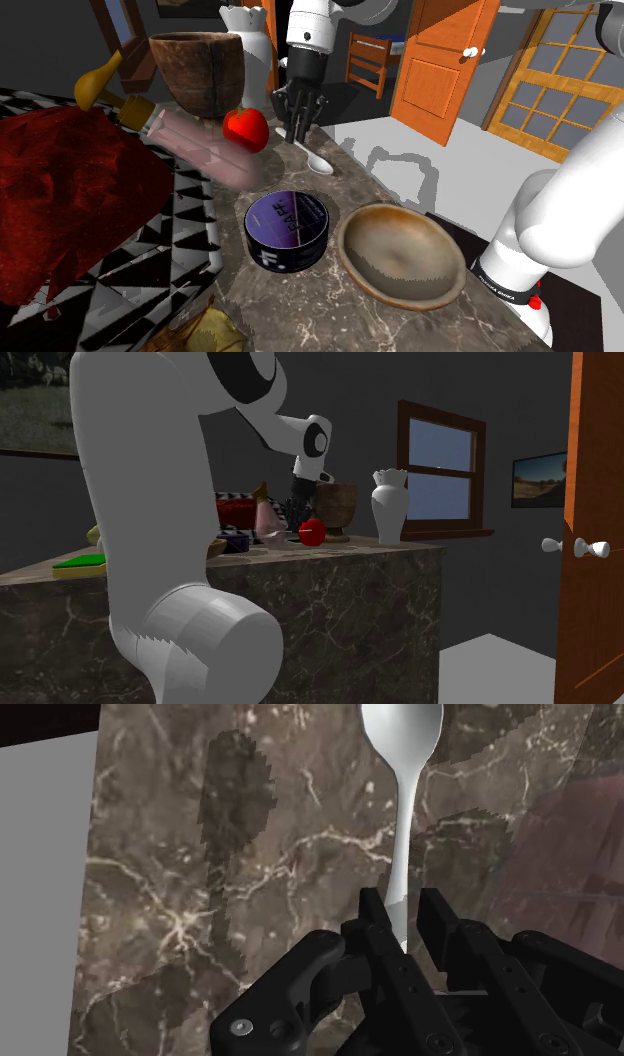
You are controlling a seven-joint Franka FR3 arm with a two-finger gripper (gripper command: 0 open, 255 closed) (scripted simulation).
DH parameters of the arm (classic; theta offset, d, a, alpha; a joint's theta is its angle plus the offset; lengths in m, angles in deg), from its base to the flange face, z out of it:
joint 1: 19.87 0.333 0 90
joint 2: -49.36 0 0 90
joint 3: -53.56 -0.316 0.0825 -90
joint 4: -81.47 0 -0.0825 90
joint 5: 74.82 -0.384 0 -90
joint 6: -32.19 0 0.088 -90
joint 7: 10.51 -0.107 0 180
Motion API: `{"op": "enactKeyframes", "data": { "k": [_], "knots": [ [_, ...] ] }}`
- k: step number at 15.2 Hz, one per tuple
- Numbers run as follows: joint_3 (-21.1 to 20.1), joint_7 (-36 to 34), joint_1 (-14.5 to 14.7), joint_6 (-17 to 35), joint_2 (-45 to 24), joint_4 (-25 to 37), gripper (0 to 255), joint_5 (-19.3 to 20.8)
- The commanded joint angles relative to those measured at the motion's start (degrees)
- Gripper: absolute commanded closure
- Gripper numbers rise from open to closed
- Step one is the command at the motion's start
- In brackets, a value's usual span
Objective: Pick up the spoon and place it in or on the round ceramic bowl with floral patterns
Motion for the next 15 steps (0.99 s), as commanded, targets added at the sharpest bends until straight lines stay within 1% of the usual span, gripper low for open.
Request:
{"op": "enactKeyframes", "data": {
  "k": [1, 11, 12, 15],
  "knots": [
    [0.1, -0.4, -0.1, -1.6, 0.0, 1.6, 255, 0.1],
    [0.4, -2.6, -0.2, -9.0, -1.5, 10.8, 255, 0.8],
    [0.4, -2.7, -0.2, -9.1, -1.5, 11.0, 255, 0.8],
    [-0.3, -4.0, 0.7, -8.8, 4.2, 5.5, 255, -0.8]
  ]
}}
